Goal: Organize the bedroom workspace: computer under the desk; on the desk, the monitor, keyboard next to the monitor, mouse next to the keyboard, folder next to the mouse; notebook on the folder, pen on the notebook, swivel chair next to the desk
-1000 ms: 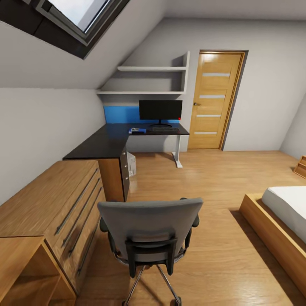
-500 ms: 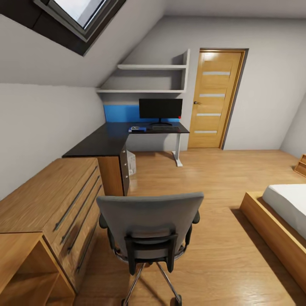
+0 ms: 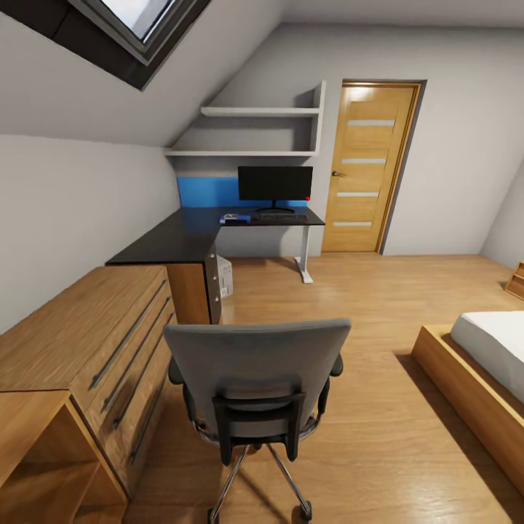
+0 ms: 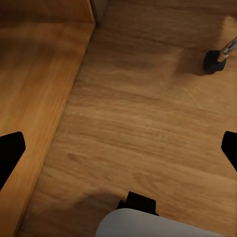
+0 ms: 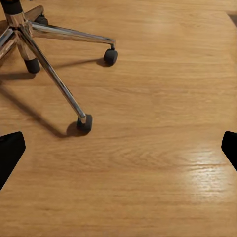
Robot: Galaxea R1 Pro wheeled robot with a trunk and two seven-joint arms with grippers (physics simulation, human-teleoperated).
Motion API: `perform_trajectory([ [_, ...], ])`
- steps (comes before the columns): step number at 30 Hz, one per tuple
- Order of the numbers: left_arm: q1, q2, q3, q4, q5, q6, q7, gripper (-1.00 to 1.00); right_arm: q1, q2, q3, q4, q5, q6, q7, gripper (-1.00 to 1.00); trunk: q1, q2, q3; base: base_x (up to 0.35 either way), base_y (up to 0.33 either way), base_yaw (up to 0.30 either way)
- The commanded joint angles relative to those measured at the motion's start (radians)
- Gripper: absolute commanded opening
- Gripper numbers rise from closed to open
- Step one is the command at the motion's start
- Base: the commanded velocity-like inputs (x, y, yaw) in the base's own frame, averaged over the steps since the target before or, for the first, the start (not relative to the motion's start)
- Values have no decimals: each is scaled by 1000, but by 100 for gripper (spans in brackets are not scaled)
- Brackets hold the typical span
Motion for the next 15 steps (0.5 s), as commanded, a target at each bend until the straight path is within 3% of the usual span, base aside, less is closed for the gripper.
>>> perform_trajectory([
  [1,0,0,-8,-1,-1,-1,10,100,-1,0,9,1,-4,-2,-5,100,4,-8,-4,0,0,0],
  [8,0,3,-9,-8,-1,2,9,100,-1,0,8,1,-4,-2,-5,100,31,-57,-26,0,0,0],
  [15,1,13,-8,-98,-2,4,10,100,-1,2,8,-5,-4,-7,-6,100,58,-106,-48,0,0,0],
])
